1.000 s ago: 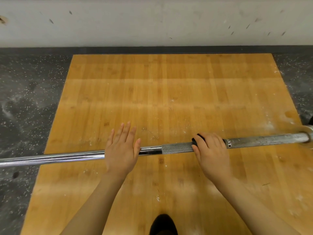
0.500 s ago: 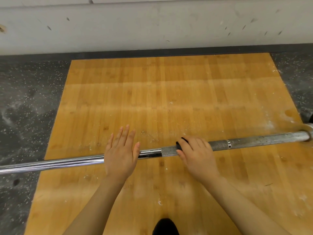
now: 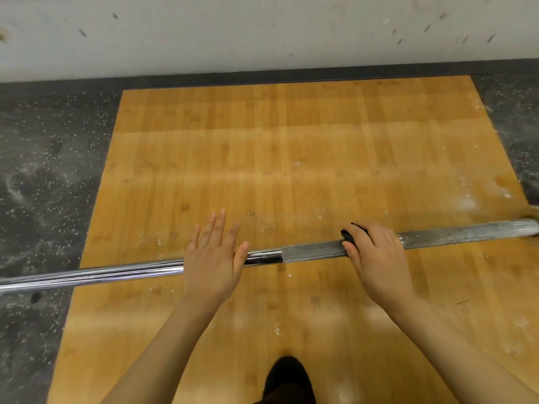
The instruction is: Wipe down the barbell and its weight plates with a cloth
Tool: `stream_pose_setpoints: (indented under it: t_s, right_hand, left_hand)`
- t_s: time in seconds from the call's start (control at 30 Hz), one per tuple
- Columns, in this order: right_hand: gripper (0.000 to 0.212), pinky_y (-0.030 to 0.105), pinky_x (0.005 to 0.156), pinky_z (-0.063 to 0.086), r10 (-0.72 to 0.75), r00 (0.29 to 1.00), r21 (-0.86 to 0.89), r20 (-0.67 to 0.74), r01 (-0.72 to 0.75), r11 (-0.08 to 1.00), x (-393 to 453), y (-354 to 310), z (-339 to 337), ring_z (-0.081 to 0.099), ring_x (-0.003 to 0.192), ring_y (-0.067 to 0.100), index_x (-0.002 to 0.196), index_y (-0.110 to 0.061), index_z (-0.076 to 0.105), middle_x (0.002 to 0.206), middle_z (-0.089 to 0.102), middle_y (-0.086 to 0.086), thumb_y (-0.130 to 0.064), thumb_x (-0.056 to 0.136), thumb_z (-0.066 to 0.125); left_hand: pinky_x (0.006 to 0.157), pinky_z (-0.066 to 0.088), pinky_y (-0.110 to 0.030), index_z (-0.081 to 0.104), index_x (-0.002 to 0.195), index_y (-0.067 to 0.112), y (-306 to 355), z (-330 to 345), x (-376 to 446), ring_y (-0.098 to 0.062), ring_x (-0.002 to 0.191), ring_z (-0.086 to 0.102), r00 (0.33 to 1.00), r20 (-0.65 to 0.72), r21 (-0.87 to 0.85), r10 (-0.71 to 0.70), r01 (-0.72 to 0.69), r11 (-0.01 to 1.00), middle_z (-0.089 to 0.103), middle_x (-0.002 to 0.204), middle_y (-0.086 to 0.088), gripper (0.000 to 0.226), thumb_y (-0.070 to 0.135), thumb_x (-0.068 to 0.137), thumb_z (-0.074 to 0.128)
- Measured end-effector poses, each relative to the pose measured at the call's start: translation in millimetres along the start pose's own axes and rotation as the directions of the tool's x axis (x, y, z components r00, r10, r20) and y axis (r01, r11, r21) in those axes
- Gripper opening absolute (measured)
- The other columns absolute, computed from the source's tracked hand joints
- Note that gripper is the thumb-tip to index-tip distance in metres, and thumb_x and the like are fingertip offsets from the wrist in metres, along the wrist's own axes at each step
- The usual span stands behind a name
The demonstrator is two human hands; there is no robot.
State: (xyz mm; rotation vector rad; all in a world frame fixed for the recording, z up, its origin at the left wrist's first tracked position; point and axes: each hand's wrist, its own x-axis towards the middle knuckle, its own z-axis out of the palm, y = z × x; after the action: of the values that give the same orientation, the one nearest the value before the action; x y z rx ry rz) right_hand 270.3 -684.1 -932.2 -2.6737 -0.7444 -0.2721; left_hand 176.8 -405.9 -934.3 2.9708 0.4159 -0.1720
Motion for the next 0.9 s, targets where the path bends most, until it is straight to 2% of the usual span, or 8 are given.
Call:
stream_pose_setpoints:
  t_s: [0.13, 0.27, 0.4, 0.5, 0.57, 0.63, 0.77, 0.9]
  right_hand:
    - [0.042, 0.032, 0.086, 0.036, 0.027, 1.0, 0.02, 0.005, -0.028, 0.999, 1, -6, -7, 0.056, 0.098, 0.031, 0.114, -0.002, 0.065, 0.11, 0.062, 0.013, -0.032, 0.098, 0.039]
    - [0.044, 0.041, 0.083, 0.045, 0.028, 0.999, 0.026, 0.028, -0.029, 0.999, -1, -15, -13, 0.057, 0.098, 0.032, 0.116, -0.003, 0.065, 0.111, 0.063, 0.013, -0.033, 0.097, 0.039]
    - [0.042, 0.041, 0.082, 0.046, -0.067, 0.995, 0.006, 0.081, 0.066, 0.998, -11, -26, -12, 0.059, 0.094, 0.031, 0.112, -0.004, 0.067, 0.107, 0.064, 0.012, -0.033, 0.096, 0.041]
    - [0.041, 0.038, 0.087, 0.041, -0.12, 0.984, -0.008, 0.133, 0.122, 0.992, -20, -28, -10, 0.06, 0.092, 0.029, 0.111, -0.005, 0.067, 0.104, 0.064, 0.01, -0.033, 0.096, 0.041]
    - [0.041, 0.037, 0.089, 0.039, -0.129, 0.98, -0.013, 0.153, 0.133, 0.991, -26, -29, -9, 0.06, 0.092, 0.029, 0.112, -0.006, 0.067, 0.105, 0.064, 0.01, -0.033, 0.096, 0.041]
    - [0.04, 0.038, 0.089, 0.043, -0.15, 0.975, -0.004, 0.166, 0.153, 0.988, -29, -35, -8, 0.059, 0.095, 0.027, 0.113, -0.007, 0.066, 0.106, 0.063, 0.008, -0.034, 0.096, 0.041]
    - [0.039, 0.042, 0.098, 0.046, -0.247, 0.952, 0.062, 0.181, 0.239, 0.969, -38, -67, 4, 0.059, 0.101, 0.021, 0.115, -0.01, 0.066, 0.109, 0.064, 0.005, -0.036, 0.095, 0.044]
    - [0.04, 0.043, 0.102, 0.046, -0.314, 0.918, 0.013, 0.242, 0.321, 0.947, -45, -83, 13, 0.062, 0.107, 0.021, 0.12, -0.014, 0.064, 0.115, 0.065, 0.005, -0.038, 0.096, 0.043]
  left_hand:
    - [0.119, 0.015, -0.043, 0.05, 0.141, 0.019, 2, 0, -10, -0.021, 0.147, 0.022, 1.0, 0.017, -0.008, -0.009, 0.009, 1.0, 0.03, 0.156, -0.007, 0.08, 0.058, 0.098, -0.006]
    - [0.118, 0.021, -0.045, 0.052, 0.139, 0.018, 6, -2, -24, -0.022, 0.145, 0.026, 0.999, 0.037, -0.019, -0.007, 0.008, 1.0, 0.033, 0.154, -0.007, 0.079, 0.056, 0.098, -0.004]
    - [0.12, 0.016, -0.045, 0.043, 0.145, 0.02, 9, -3, -39, -0.021, 0.147, 0.018, 0.998, 0.067, -0.024, -0.007, 0.008, 1.0, 0.025, 0.157, -0.005, 0.082, 0.059, 0.095, -0.01]
    - [0.121, 0.013, -0.044, 0.035, 0.149, 0.022, 7, -4, -48, -0.019, 0.149, 0.009, 0.998, 0.065, -0.045, 0.01, -0.007, 0.999, 0.017, 0.159, -0.004, 0.083, 0.061, 0.094, -0.013]
    - [0.121, 0.014, -0.044, 0.037, 0.148, 0.019, 6, -8, -47, -0.02, 0.148, 0.013, 0.999, 0.048, -0.06, -0.002, 0.005, 0.998, 0.021, 0.158, -0.006, 0.079, 0.059, 0.096, -0.008]
    - [0.12, 0.016, -0.044, 0.043, 0.145, 0.017, 9, -10, -43, -0.023, 0.147, 0.02, 0.999, 0.032, -0.06, -0.024, 0.026, 0.998, 0.028, 0.157, -0.009, 0.076, 0.055, 0.098, -0.004]
    - [0.119, 0.02, -0.045, 0.048, 0.142, 0.016, 15, -4, -42, -0.024, 0.146, 0.024, 0.997, 0.07, -0.05, -0.033, 0.037, 0.998, 0.034, 0.154, -0.009, 0.081, 0.056, 0.097, -0.007]
    - [0.118, 0.018, -0.044, 0.051, 0.141, 0.016, 12, -1, -46, -0.023, 0.145, 0.026, 0.996, 0.077, -0.04, -0.037, 0.04, 0.998, 0.038, 0.152, -0.009, 0.076, 0.054, 0.099, -0.001]
